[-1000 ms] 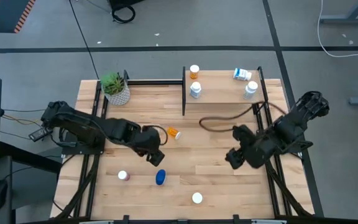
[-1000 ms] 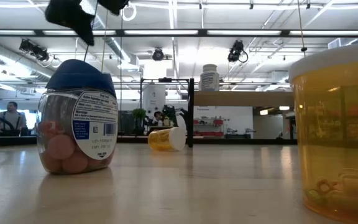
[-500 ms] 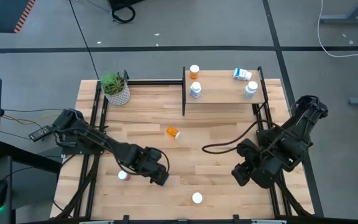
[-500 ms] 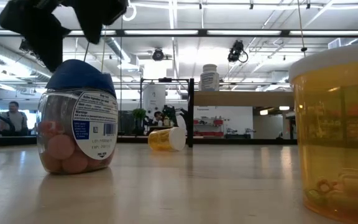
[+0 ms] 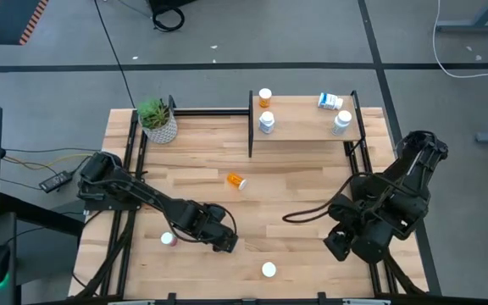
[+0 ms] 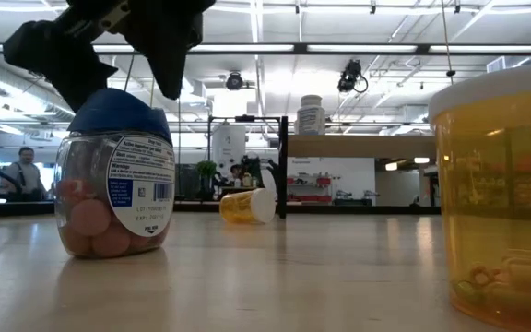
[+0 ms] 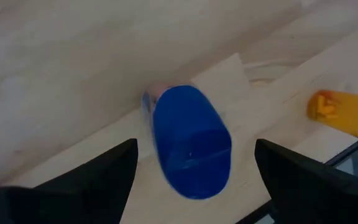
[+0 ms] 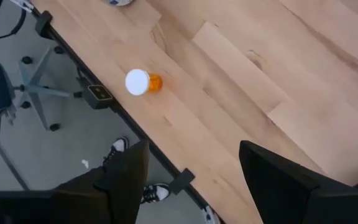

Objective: Pick and place medicine bottles onto shelf by color
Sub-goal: Put the blue pill bottle on the shelf

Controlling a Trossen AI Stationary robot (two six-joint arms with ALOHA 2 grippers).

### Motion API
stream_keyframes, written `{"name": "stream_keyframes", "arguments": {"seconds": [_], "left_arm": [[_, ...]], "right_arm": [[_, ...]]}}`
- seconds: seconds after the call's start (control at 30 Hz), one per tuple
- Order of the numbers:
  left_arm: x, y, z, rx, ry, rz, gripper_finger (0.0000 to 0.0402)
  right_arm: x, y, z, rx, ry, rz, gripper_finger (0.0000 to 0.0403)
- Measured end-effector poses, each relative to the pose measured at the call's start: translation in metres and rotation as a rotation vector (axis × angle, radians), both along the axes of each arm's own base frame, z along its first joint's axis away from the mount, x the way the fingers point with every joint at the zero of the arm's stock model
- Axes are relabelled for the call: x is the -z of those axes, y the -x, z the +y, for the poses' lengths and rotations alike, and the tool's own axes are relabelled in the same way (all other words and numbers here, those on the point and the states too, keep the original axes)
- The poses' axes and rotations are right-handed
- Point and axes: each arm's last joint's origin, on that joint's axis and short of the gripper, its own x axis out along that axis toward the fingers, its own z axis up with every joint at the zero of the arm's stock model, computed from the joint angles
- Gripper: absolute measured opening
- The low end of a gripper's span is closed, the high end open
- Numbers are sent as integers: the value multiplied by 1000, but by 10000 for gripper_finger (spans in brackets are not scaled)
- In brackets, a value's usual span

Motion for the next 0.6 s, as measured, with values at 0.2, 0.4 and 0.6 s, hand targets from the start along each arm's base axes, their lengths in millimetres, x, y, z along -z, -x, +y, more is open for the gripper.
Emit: {"name": "stream_keyframes", "arguments": {"seconds": [0.2,0.4,0.6], "left_arm": [[16,-5,-2,-3,-28,37,329],[20,-8,-3,1,-16,30,326],[20,-9,-1,57,-10,40,277]], "right_arm": [[0,0,0,-3,1,1,259],[0,0,0,7,-4,2,259],[0,0,0,28,-16,6,259]]}}
